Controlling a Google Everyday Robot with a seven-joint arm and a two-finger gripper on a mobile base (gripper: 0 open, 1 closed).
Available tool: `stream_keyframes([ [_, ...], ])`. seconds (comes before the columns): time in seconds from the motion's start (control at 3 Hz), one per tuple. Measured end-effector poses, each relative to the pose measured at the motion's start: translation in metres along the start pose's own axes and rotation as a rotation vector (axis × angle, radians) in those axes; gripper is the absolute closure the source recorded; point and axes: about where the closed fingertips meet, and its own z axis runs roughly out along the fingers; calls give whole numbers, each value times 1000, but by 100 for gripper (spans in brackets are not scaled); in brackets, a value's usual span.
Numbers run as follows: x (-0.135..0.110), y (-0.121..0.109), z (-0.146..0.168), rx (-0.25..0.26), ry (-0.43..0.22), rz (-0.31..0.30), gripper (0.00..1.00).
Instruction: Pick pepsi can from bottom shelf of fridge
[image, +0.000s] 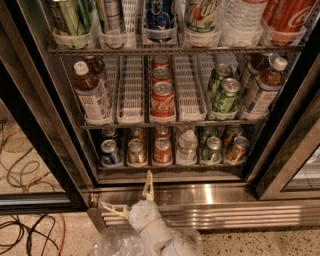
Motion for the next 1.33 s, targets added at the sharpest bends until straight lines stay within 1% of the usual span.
stream_keyframes([
  [0.33, 0, 0, 0, 0, 0, 0, 0],
  [0.67, -5, 26, 26, -59, -52, 10, 0],
  [1.0, -5, 26, 26, -59, -52, 10, 0],
  [1.33, -6, 21, 39, -17, -65, -7, 0],
])
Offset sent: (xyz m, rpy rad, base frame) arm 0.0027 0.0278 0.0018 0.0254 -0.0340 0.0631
